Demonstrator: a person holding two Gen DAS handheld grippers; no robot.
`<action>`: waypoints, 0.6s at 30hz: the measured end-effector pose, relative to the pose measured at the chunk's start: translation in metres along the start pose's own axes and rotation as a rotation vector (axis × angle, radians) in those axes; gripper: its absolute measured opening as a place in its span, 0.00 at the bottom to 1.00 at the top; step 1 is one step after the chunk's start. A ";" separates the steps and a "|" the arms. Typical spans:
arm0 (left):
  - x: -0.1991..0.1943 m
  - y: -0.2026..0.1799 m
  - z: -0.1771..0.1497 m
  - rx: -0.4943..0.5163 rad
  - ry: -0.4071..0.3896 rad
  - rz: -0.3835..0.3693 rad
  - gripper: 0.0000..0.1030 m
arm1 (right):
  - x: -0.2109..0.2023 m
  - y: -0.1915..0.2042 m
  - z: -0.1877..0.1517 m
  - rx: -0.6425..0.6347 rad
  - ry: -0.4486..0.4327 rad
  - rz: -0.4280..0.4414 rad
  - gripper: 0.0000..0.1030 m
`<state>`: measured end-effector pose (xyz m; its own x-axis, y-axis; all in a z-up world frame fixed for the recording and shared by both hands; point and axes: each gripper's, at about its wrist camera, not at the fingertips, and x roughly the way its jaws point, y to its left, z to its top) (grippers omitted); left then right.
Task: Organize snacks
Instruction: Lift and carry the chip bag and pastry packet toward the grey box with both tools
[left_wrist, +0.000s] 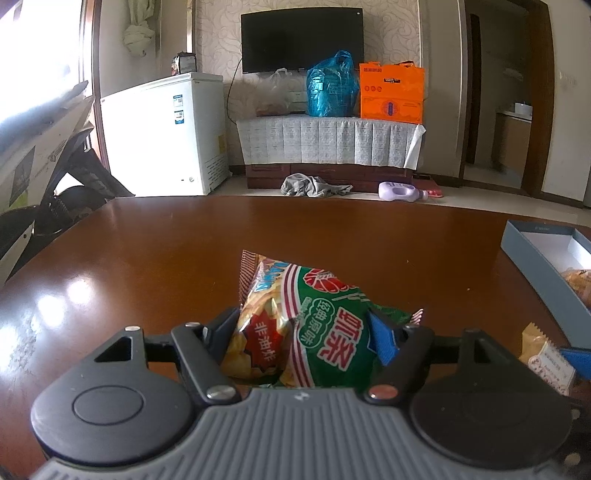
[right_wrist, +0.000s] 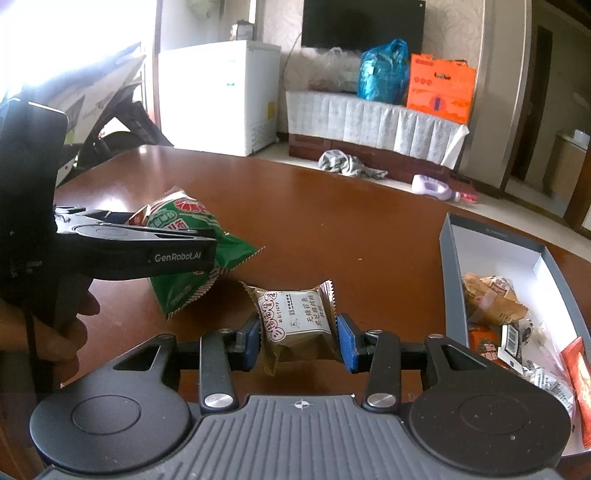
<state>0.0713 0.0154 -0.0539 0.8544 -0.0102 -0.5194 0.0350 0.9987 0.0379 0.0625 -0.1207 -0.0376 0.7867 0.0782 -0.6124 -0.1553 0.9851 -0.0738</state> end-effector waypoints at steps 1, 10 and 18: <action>-0.002 0.000 0.000 0.000 -0.002 -0.003 0.70 | 0.000 0.001 -0.001 0.000 0.000 0.001 0.42; -0.012 0.011 0.008 -0.002 -0.021 -0.011 0.69 | -0.004 0.002 -0.009 -0.005 -0.013 0.005 0.42; -0.016 0.015 0.012 0.001 -0.034 -0.007 0.69 | -0.014 0.002 -0.015 0.001 -0.036 0.009 0.42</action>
<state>0.0643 0.0300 -0.0344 0.8711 -0.0194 -0.4907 0.0417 0.9985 0.0347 0.0418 -0.1221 -0.0410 0.8062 0.0925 -0.5843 -0.1620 0.9845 -0.0677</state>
